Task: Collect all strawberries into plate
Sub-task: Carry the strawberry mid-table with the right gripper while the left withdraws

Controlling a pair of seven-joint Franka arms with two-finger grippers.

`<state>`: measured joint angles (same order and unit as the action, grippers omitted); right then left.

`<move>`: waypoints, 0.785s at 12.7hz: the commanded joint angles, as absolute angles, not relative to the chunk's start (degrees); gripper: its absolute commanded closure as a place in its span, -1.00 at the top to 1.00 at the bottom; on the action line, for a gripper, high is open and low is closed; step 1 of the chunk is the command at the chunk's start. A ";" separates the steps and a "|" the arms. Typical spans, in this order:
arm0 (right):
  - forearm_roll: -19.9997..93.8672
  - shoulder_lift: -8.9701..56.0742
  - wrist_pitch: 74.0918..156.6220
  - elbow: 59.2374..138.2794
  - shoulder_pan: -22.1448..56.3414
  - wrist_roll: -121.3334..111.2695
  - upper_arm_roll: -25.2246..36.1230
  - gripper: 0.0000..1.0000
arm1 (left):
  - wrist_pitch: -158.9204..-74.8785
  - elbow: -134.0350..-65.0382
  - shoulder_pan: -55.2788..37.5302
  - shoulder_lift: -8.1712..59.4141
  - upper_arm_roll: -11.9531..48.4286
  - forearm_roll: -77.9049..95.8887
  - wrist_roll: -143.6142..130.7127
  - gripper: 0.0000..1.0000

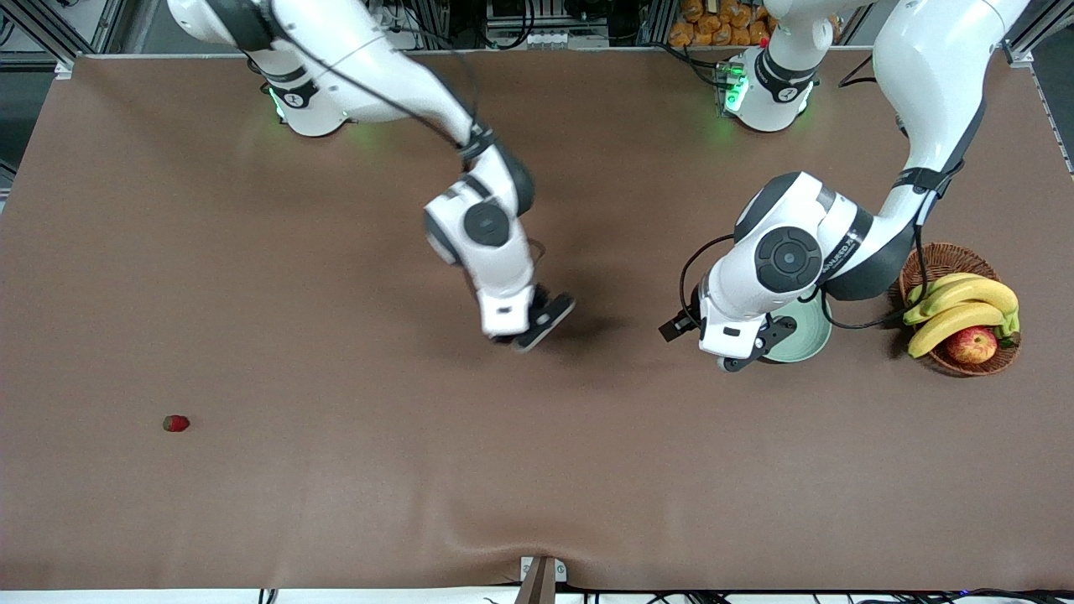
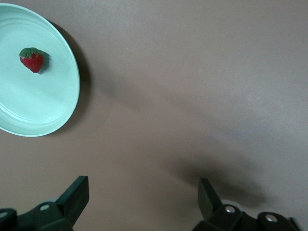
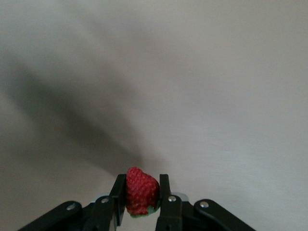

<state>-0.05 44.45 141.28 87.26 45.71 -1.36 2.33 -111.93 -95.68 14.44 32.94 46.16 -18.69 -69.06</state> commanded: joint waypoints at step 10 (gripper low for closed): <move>17.31 45.70 142.47 85.43 45.61 -1.85 2.72 -1.00 | -111.01 -95.54 13.89 32.96 45.62 -19.60 -70.49 1.00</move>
<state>15.40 44.66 141.39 85.93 44.85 -1.98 2.64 -111.88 -95.72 14.35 33.02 45.73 -18.69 -69.07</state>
